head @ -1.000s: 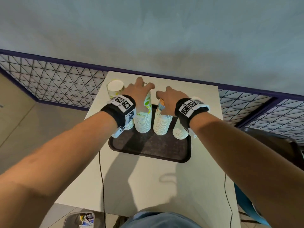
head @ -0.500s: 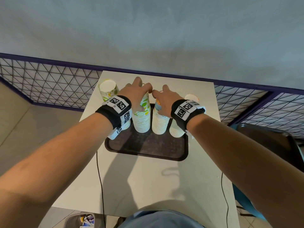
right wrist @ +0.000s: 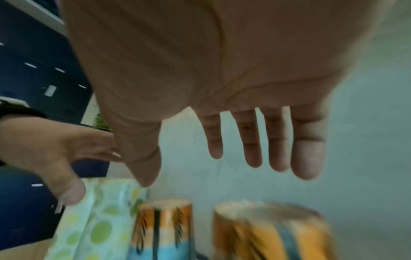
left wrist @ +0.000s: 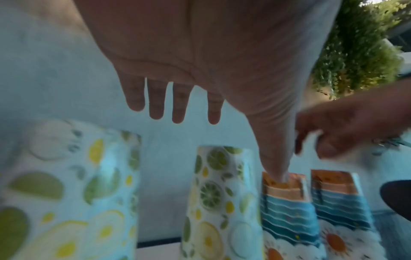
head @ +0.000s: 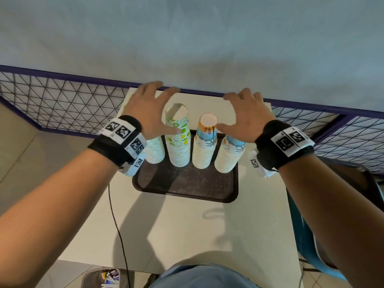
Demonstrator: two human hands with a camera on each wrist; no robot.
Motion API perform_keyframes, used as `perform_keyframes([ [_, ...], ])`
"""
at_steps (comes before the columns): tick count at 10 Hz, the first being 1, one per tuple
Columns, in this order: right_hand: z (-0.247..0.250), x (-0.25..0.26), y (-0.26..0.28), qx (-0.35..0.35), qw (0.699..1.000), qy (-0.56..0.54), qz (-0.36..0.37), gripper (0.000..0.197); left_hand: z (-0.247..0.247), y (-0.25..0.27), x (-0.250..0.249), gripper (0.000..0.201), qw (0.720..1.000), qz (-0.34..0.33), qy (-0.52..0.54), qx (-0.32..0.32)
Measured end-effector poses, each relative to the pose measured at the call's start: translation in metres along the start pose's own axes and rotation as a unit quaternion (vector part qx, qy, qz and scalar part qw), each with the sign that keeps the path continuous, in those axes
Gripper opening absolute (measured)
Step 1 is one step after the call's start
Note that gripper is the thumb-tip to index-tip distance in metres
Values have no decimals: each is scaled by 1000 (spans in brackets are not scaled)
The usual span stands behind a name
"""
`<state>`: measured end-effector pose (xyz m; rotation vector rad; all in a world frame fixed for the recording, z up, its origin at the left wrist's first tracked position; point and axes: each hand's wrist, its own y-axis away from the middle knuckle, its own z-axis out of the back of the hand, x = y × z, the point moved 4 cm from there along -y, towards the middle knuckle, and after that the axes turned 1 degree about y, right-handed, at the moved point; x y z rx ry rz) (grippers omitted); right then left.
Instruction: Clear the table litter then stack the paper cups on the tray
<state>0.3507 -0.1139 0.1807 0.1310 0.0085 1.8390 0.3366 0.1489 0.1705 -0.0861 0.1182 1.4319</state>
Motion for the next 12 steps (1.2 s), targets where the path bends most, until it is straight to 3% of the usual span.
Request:
perform_keyframes([
  [1, -34, -20, 6, 95, 994, -39, -41, 87, -1, 0, 26, 118, 997, 60, -32, 30],
  [2, -58, -24, 4, 91, 992, -73, -49, 76, -12, 1, 36, 111, 987, 105, -54, 112],
  [3, -63, -29, 0, 72, 993, -74, -55, 50, -19, 1, 37, 82, 987, 92, -48, 121],
  [4, -67, -32, -1, 82, 993, -59, -58, 43, -21, -1, 40, 70, 991, 70, -53, 99],
  [7, -67, -22, -2, 52, 997, -43, -49, 43, -23, -4, 43, 68, 992, 34, -69, 104],
  [9, -60, -23, -3, 60, 996, -33, -52, 58, -19, -12, 48, 72, 987, 41, -65, 139],
  [10, -53, -23, 5, 52, 997, -18, -51, 84, -19, -11, 47, 81, 986, 45, -58, 153],
  [11, -30, -24, 23, 7, 997, -46, -56, 99, -14, -4, 49, 103, 988, 67, -30, 133],
  [12, -21, -43, 63, -64, 989, -105, -83, 108, -8, 15, 56, 119, 996, 82, 6, 38],
])
